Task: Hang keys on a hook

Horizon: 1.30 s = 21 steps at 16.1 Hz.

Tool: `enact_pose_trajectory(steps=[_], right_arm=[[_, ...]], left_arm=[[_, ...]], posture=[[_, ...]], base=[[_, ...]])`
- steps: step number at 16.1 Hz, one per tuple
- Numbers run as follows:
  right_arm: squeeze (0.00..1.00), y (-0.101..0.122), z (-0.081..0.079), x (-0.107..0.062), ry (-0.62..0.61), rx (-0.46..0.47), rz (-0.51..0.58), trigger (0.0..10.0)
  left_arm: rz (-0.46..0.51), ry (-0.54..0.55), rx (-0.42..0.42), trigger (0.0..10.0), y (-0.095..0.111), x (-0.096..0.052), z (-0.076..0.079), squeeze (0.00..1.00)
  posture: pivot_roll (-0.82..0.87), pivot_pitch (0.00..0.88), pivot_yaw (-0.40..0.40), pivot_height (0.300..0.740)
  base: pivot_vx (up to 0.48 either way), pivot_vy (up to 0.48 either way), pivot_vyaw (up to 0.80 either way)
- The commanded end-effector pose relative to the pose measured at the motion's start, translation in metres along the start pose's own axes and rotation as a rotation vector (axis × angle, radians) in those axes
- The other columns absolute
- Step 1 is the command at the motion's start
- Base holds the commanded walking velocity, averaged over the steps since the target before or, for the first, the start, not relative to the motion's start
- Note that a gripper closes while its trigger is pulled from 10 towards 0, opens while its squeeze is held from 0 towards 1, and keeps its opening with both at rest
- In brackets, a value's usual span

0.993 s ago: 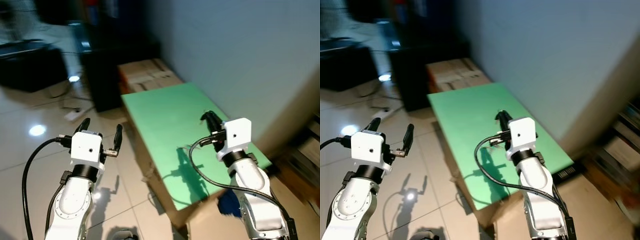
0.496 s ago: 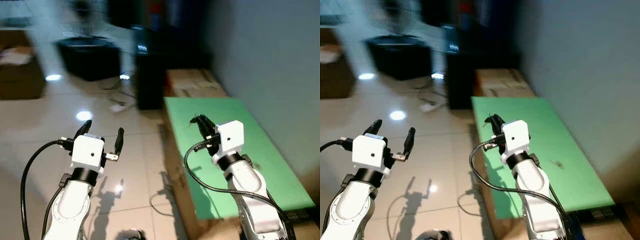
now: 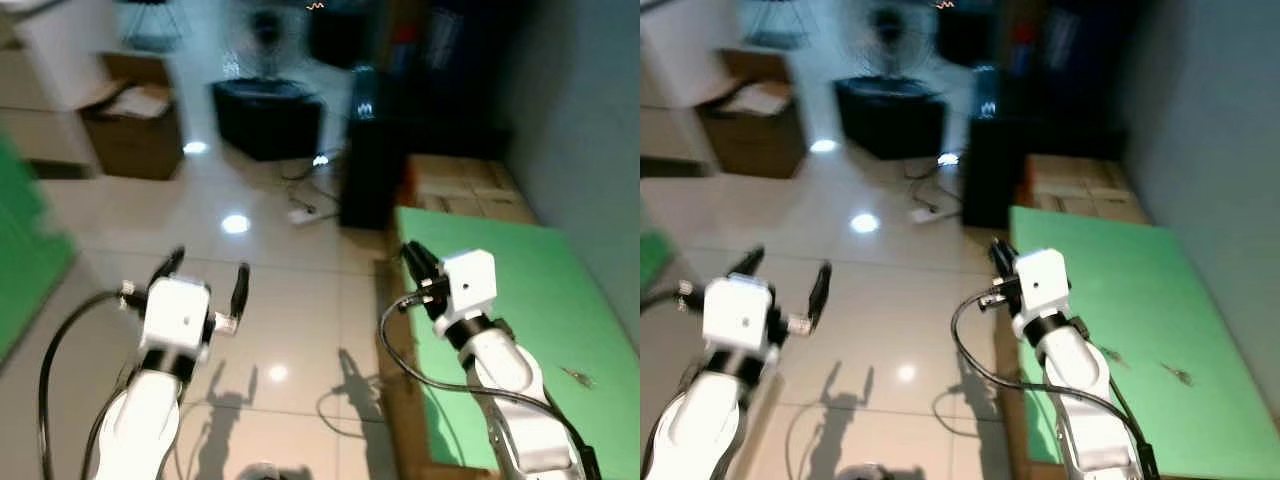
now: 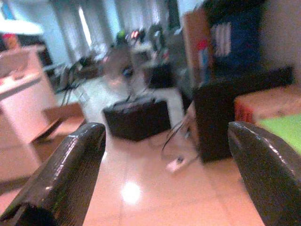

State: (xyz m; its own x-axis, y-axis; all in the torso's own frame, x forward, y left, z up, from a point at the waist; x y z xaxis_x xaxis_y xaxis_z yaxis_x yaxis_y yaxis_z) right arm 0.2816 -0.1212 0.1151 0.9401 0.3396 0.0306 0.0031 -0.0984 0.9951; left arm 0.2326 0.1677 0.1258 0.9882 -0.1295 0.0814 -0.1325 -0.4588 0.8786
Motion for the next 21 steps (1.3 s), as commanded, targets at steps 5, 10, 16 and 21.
enact_pose_trajectory(steps=[5, 10, 16, 21], right_arm=[[0.00, -0.003, -0.002, -0.003, -0.011, 0.041, -0.006, 10.0], [0.00, -0.005, -0.004, -0.003, 0.014, 0.041, -0.018, 10.0], [0.00, -0.002, -0.008, 0.000, 0.084, 0.051, -0.023, 10.0], [0.00, -0.002, -0.009, 0.004, 0.072, 0.094, -0.009, 10.0]], left_arm=[[-0.034, -0.070, 0.049, 10.0, -0.003, -0.007, 0.007, 0.00], [-0.073, -0.057, 0.039, 10.0, -0.008, -0.012, 0.008, 0.00], [-0.129, -0.053, 0.049, 10.0, -0.010, -0.022, 0.009, 0.00], [-0.112, -0.101, 0.057, 10.0, -0.005, -0.019, 0.013, 0.00]], posture=[[0.07, 0.015, -0.070, 0.740], [0.08, 0.015, -0.087, 0.740], [0.10, 0.009, -0.104, 0.740], [0.12, 0.009, -0.083, 0.740]], base=[[0.000, 0.000, 0.80], [0.000, 0.000, 0.80], [0.000, 0.000, 0.80], [0.000, 0.000, 0.80]])
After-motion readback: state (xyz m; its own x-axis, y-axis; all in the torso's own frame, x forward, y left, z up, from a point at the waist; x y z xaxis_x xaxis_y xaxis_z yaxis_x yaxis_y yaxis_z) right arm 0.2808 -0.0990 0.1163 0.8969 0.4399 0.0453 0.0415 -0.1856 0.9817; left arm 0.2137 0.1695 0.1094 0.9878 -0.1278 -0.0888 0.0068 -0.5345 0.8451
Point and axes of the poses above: a point about 5 cm out from each wrist's last joint towards the gripper, its own x axis pointing out of the wrist towards the gripper, its own y axis along the axis of the wrist's last joint, z = x × y, the point moved 3 cm from there along x, pointing out of the wrist towards the gripper, and after that the axes turned 12 degrees about x, right-handed, at the moved point
